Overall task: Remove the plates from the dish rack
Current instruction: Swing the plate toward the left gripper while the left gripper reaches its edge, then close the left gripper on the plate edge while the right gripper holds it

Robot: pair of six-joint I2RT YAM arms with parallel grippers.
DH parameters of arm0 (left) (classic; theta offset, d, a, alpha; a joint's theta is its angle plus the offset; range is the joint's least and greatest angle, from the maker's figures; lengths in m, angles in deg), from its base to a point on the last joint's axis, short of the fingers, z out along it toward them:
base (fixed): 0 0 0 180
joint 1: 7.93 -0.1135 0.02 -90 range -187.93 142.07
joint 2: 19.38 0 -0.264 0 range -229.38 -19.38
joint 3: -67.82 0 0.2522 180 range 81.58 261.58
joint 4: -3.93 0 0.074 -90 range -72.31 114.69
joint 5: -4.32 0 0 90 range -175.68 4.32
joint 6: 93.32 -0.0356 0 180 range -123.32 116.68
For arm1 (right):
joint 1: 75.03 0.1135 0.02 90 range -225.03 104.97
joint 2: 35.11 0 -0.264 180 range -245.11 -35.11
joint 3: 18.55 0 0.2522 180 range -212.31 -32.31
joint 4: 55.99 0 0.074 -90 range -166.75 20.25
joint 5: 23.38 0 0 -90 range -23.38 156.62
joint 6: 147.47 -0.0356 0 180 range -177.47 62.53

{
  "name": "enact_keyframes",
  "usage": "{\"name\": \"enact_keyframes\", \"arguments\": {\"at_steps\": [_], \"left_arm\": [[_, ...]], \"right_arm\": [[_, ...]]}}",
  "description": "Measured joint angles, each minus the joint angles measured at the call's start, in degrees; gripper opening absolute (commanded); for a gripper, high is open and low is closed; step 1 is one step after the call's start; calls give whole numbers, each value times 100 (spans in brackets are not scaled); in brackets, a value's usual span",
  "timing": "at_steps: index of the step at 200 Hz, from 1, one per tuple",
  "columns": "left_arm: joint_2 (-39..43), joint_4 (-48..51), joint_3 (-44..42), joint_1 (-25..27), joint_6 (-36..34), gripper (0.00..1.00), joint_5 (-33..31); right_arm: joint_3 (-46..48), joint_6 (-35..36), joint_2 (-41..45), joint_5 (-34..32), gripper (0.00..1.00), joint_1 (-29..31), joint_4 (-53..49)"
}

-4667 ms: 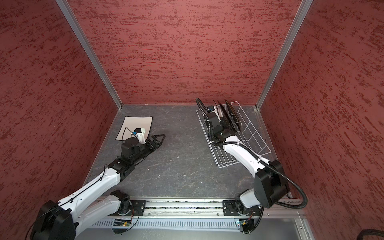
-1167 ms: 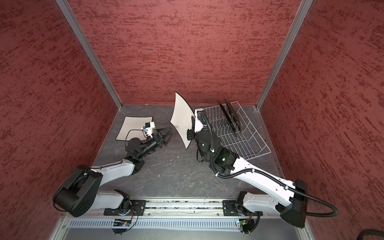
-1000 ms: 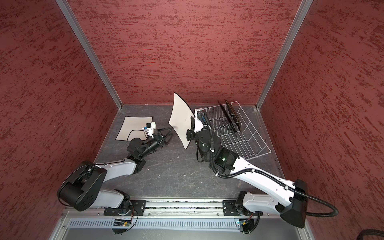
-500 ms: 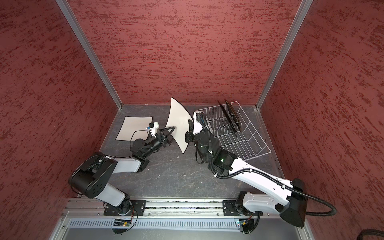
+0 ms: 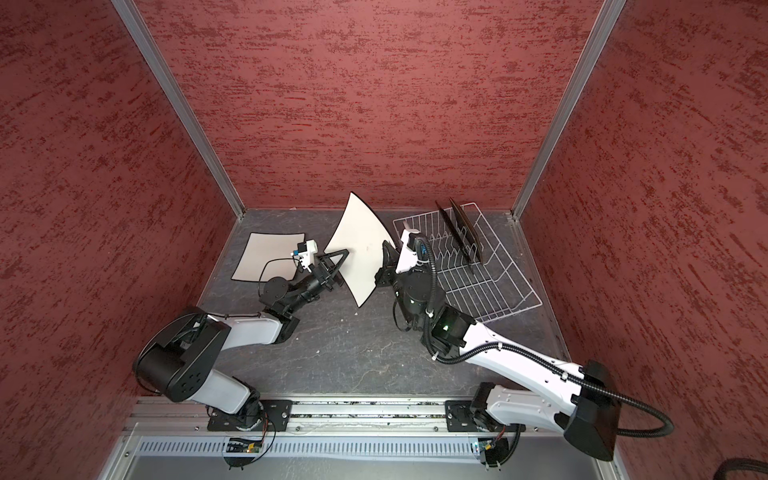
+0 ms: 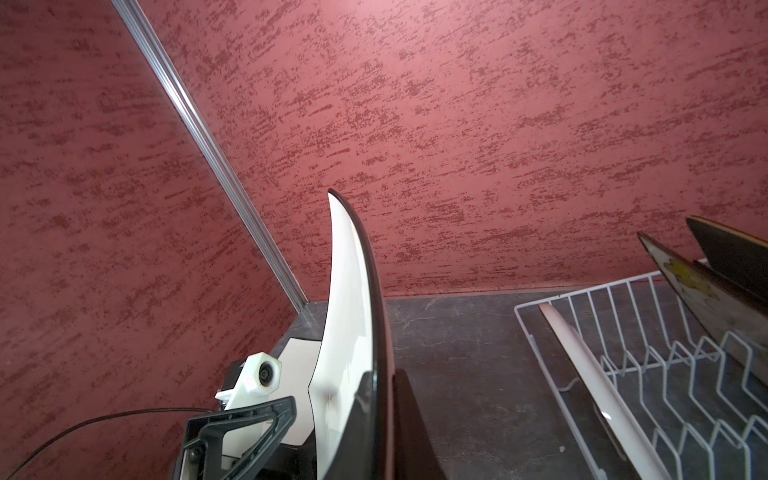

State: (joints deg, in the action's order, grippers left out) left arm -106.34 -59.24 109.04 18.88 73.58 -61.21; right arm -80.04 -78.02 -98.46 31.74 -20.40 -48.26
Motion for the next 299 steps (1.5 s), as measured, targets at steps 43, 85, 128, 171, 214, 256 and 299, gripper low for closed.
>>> {"name": "enact_keyframes", "arguments": {"at_steps": [43, 85, 128, 171, 214, 256, 299], "left_arm": [[83, 11, 0, 7, -2, 96, -151], [164, 39, 0, 15, -26, 90, -205], [197, 66, 0, 15, -22, 81, -203], [236, 109, 0, 22, -24, 78, -160], [269, 120, -2, 22, -24, 70, -103], [269, 127, -2, 22, -24, 68, -66], [269, 282, -2, 4, -39, 57, -118]], "right_arm": [[426, -376, -26, -44, 0, -50, 723], [756, -776, -66, -216, 0, -66, 1283], [885, -1226, -216, -225, 0, -234, 1624], [885, -1569, -278, 15, 0, -498, 1657], [885, -1915, -275, 345, 0, -752, 1622], [1075, -2114, -284, 380, 0, -800, 1871], [1117, -2308, -470, 382, 0, -841, 2100]]}}
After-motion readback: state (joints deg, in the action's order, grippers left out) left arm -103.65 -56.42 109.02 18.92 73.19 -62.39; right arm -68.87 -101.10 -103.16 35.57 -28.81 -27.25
